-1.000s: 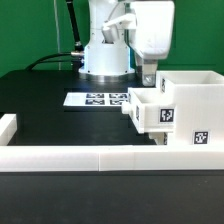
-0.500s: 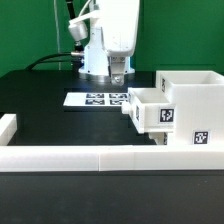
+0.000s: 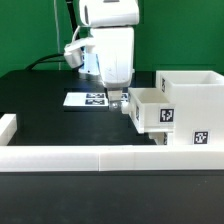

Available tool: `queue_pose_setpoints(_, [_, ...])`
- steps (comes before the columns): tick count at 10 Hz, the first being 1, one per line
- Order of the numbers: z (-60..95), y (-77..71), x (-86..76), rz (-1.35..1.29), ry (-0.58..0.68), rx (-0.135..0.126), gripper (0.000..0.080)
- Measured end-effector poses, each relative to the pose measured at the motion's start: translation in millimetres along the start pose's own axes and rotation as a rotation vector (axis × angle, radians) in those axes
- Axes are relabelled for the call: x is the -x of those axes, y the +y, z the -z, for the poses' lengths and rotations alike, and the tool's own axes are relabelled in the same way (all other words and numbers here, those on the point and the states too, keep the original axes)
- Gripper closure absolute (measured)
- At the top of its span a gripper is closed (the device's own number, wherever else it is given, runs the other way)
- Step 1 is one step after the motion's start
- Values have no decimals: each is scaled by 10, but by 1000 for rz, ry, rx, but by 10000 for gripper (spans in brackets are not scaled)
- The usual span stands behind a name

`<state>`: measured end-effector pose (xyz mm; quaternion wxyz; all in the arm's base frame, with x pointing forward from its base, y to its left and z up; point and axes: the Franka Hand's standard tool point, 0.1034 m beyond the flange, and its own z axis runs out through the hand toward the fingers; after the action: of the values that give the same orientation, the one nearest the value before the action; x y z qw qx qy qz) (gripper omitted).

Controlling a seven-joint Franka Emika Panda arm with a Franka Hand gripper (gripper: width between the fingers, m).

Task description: Assemble drawer

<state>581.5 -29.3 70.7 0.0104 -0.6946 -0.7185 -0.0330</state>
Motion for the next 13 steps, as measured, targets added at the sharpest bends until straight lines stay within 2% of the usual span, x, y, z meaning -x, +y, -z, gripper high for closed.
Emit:
queue_pose_setpoints(2, [-68,-26,-101,-2,9,-12,150])
queue_pose_setpoints(5, [-70,5,-253,-10,16,-31,150])
queue_pose_setpoints(10, [-66,43,-585,-22,28,-31,150])
queue_pose_setpoints(13, [-64,42,-629,-27,27,-33,150])
